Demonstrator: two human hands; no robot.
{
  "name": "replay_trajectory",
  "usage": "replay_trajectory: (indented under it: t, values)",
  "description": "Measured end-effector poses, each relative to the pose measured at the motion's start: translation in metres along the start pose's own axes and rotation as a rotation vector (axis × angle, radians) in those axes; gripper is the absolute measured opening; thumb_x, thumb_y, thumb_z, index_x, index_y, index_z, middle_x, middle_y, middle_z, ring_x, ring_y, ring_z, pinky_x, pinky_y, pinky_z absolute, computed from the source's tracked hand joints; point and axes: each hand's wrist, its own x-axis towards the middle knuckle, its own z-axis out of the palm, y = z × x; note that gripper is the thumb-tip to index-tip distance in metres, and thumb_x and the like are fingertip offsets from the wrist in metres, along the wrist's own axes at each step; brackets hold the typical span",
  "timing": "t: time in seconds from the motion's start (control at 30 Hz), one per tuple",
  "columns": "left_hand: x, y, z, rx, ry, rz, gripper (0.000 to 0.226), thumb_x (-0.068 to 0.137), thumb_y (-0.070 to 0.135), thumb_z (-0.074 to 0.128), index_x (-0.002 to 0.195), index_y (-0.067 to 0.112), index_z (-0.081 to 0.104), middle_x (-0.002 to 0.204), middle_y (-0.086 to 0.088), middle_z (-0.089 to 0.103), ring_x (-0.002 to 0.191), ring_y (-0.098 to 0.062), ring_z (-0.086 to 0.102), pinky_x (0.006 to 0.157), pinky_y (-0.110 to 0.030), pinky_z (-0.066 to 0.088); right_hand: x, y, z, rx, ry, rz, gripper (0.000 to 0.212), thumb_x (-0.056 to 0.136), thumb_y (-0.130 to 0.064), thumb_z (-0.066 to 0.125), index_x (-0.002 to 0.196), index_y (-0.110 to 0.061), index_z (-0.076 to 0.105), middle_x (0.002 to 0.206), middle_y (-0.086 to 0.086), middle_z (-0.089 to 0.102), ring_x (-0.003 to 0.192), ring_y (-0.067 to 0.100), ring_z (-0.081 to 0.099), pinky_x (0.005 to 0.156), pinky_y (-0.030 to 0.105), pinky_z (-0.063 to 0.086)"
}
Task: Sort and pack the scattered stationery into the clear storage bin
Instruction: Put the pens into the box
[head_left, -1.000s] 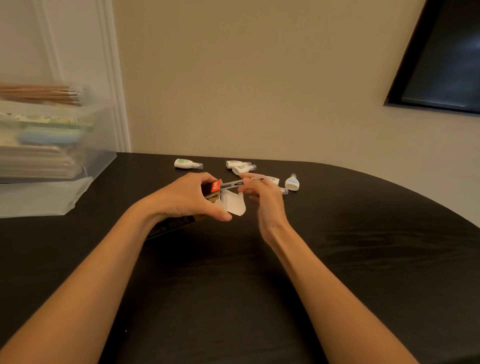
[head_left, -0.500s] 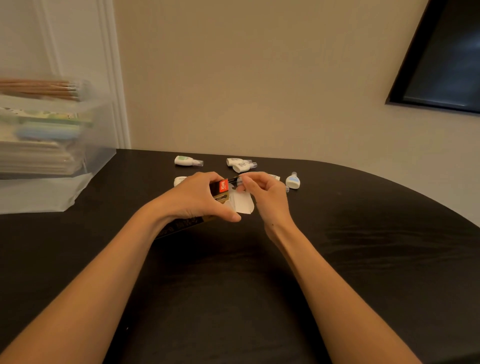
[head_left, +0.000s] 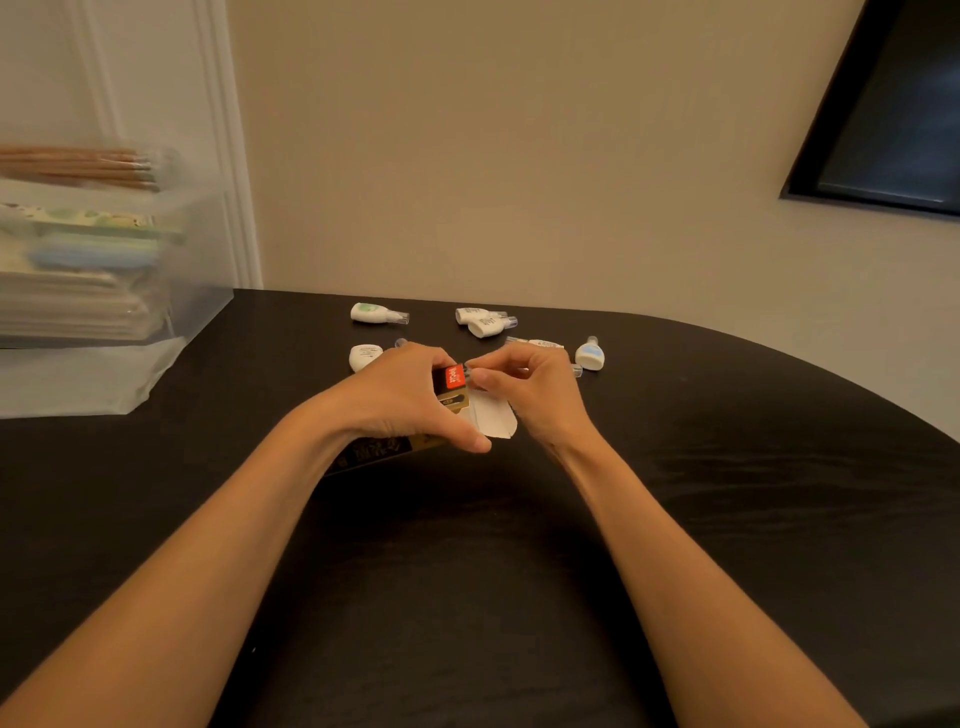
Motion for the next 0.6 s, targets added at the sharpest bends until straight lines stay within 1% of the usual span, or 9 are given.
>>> replay_trajectory:
  t: [0.1,0.17,0.23,0.27,0.3,0.37,0.43,0.5,0.6]
  values:
    - [0.001,0.003,0.003,0.02,0.017,0.009,0.059,0.063,0.042,0.081,0.109,0.019,0.055,0.09,0.008,0.055,0.081,-0.006,0.052,0.062,-0.018,0.04,0.0,0.001,0.003,-0.013,-0.024,-0.005,0.008,0.082,0.001,0.065,0.087,-0.002,0.07,0.077,-0.008,0.064,0.067,-0.012,0.058,0.064,0.004,0.045]
    - [0.001,0.005,0.005,0.036,0.015,0.008,0.055,0.063,0.042,0.081,0.105,0.02,0.053,0.086,0.009,0.052,0.078,-0.006,0.051,0.06,-0.018,0.037,-0.001,0.0,0.003,-0.031,-0.037,0.009,0.006,0.081,-0.001,0.066,0.083,-0.004,0.07,0.075,-0.009,0.063,0.066,-0.013,0.057,0.062,0.003,0.044]
    - [0.001,0.006,0.008,0.055,0.011,0.011,0.058,0.063,0.043,0.08,0.108,0.02,0.053,0.087,0.009,0.052,0.08,-0.006,0.051,0.062,-0.017,0.041,-0.001,-0.001,0.003,-0.059,-0.047,0.025,0.007,0.081,-0.002,0.066,0.08,-0.008,0.069,0.073,-0.011,0.062,0.064,-0.016,0.056,0.061,0.001,0.043]
    - [0.002,0.007,0.008,0.061,0.015,0.018,0.061,0.064,0.044,0.08,0.112,0.019,0.053,0.09,0.008,0.053,0.083,-0.007,0.051,0.065,-0.017,0.043,-0.001,-0.002,0.003,-0.071,-0.05,0.034,0.007,0.082,-0.003,0.066,0.079,-0.009,0.069,0.073,-0.012,0.061,0.063,-0.017,0.055,0.06,0.0,0.042]
    - [0.002,0.008,0.009,0.064,0.022,0.023,0.063,0.064,0.044,0.08,0.115,0.017,0.053,0.094,0.006,0.054,0.087,-0.008,0.052,0.069,-0.017,0.044,-0.001,-0.004,0.002,-0.074,-0.051,0.048,0.007,0.083,-0.003,0.065,0.079,-0.008,0.069,0.072,-0.012,0.06,0.062,-0.017,0.055,0.059,0.0,0.042]
    - [0.002,0.01,0.01,0.067,0.038,0.029,0.064,0.064,0.044,0.08,0.115,0.017,0.053,0.098,0.004,0.055,0.09,-0.011,0.053,0.071,-0.017,0.043,0.0,-0.006,0.001,-0.058,-0.05,0.081,0.006,0.084,-0.003,0.063,0.083,-0.003,0.069,0.071,-0.011,0.059,0.06,-0.015,0.055,0.056,0.0,0.042]
    - [0.002,0.011,0.011,0.067,0.034,0.027,0.062,0.064,0.045,0.08,0.112,0.017,0.053,0.098,0.003,0.054,0.09,-0.011,0.052,0.07,-0.018,0.043,0.0,-0.007,0.001,-0.055,-0.051,0.118,0.008,0.084,-0.004,0.063,0.086,-0.001,0.069,0.071,-0.01,0.059,0.062,-0.008,0.057,0.056,0.002,0.043]
    - [0.003,0.011,0.013,0.063,0.025,0.033,0.058,0.062,0.045,0.08,0.106,0.018,0.054,0.095,0.003,0.054,0.086,-0.01,0.052,0.066,-0.02,0.043,-0.001,-0.008,0.001,-0.062,-0.053,0.149,0.008,0.084,-0.005,0.063,0.087,-0.001,0.07,0.074,-0.01,0.058,0.067,-0.001,0.055,0.058,0.004,0.044]
    - [0.004,0.01,0.016,0.061,0.029,0.037,0.052,0.06,0.046,0.081,0.096,0.018,0.055,0.088,0.003,0.054,0.08,-0.009,0.051,0.062,-0.021,0.039,0.0,-0.009,0.0,-0.065,-0.054,0.184,0.009,0.083,-0.005,0.064,0.087,-0.001,0.071,0.08,-0.01,0.053,0.074,0.001,0.052,0.065,0.011,0.041]
